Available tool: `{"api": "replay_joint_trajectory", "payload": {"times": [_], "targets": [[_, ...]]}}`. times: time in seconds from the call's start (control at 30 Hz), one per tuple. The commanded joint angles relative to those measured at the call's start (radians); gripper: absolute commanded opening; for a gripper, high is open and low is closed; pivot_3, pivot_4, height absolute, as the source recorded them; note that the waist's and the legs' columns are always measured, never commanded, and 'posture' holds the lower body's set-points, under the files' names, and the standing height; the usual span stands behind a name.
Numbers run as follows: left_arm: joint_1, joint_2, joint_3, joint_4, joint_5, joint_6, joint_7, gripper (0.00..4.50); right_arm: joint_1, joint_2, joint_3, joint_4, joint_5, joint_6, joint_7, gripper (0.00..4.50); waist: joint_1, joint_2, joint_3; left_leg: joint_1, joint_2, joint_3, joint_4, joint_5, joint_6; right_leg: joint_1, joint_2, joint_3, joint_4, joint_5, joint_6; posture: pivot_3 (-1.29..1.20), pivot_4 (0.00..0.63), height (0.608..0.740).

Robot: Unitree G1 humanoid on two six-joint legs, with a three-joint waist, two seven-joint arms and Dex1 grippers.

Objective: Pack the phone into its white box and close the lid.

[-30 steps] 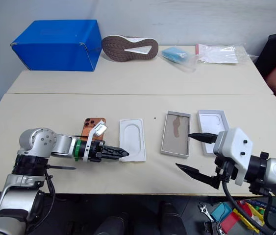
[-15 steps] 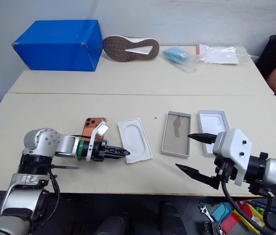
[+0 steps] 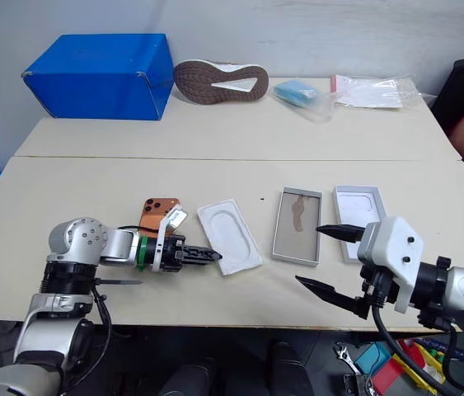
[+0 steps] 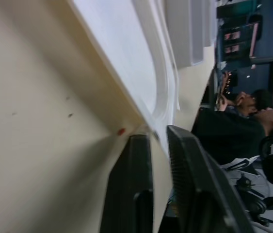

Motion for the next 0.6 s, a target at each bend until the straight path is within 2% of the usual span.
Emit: {"api": "replay_joint_trajectory", "payload": {"times": [0.03, 0.33, 0.6], "targets": [[-0.001, -0.012, 0.023, 0.023, -0.003, 0.000, 0.026, 0.07, 0.008, 0.009, -0.026, -0.019, 0.004, -0.017, -0.004, 4.50, 0.000, 0.000, 0.000, 0.000, 0.000, 0.000, 0.000, 0.000, 0.000, 0.000, 0.000, 0.000, 0.000, 0.000, 0.000, 0.00, 0.150, 0.740], [0.011, -0.033, 0.053, 0.009, -0.020, 0.000, 0.054, 0.07, 0.023, 0.013, -0.033, -0.023, -0.001, -0.021, -0.007, 4.50, 0.000, 0.000, 0.000, 0.000, 0.000, 0.000, 0.003, 0.000, -0.001, 0.000, 0.000, 0.000, 0.002, 0.000, 0.000, 0.00, 0.150, 0.740], [0.003, 0.017, 0.102, -0.003, -0.050, 0.000, 0.024, 0.07, 0.019, 0.012, -0.023, -0.020, -0.002, -0.023, -0.009, 4.50, -0.002, 0.000, 0.000, 0.000, 0.000, 0.000, 0.003, 0.000, -0.001, 0.000, 0.000, 0.000, 0.002, 0.000, 0.000, 0.00, 0.150, 0.740]]}}
